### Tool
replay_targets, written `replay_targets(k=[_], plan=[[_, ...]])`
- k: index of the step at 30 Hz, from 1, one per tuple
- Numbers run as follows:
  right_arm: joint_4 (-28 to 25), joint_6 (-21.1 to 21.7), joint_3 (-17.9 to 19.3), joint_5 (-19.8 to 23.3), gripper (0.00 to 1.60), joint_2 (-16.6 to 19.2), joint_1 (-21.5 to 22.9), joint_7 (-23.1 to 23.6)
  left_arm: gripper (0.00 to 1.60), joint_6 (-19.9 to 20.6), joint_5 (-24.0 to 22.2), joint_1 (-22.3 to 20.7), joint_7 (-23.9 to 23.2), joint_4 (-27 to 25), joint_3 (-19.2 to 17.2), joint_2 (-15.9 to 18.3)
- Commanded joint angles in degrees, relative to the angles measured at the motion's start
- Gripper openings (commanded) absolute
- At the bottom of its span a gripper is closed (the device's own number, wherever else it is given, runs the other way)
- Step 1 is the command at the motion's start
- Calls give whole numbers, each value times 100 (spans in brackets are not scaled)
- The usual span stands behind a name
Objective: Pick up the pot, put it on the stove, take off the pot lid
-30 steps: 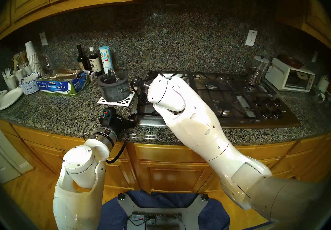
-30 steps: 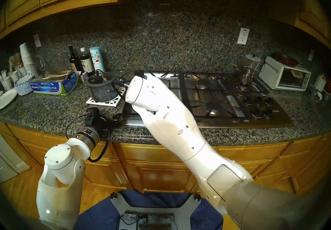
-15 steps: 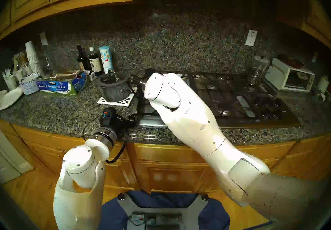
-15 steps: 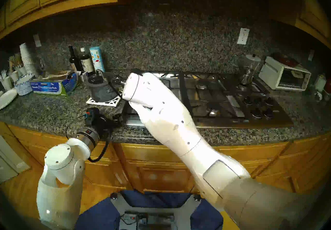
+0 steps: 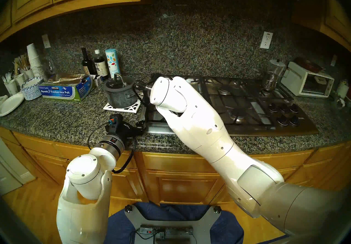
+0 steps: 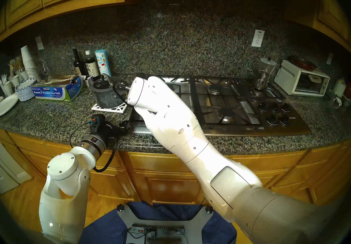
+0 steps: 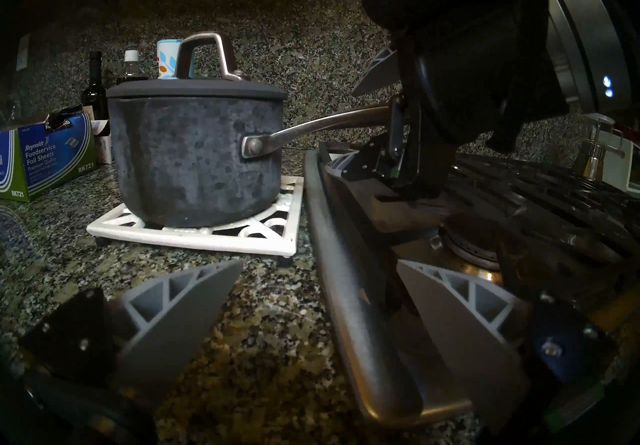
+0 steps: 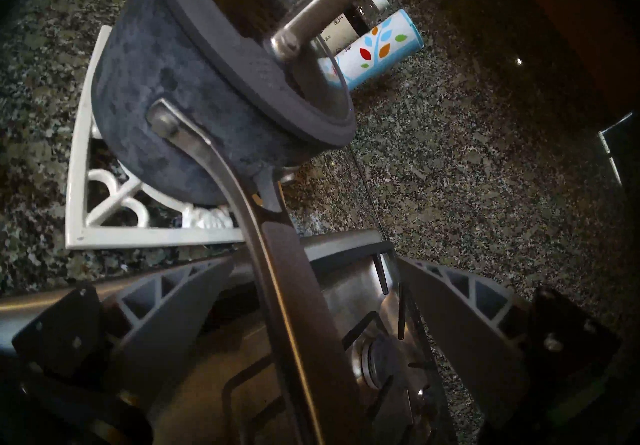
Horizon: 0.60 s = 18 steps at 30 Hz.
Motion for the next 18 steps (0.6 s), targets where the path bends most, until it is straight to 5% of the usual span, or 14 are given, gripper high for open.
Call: replay_targets(k=[1,3,4,18], plan=[[21,-83,72,-4,160,-193,273,-102,160,-64,4,-82,-7,-190,11,0],[23,-94,79,2,148,-197,270,-108,160,-64,5,-82,-9,-190,11,-1],[17,-108,95,12,5,-205,258,-112,160,-64,7,-82,-12,-190,9,-4],[-429,29,109,-76,0,-30,48,13,160,-60,28,-85,-37,-188,0,-28]])
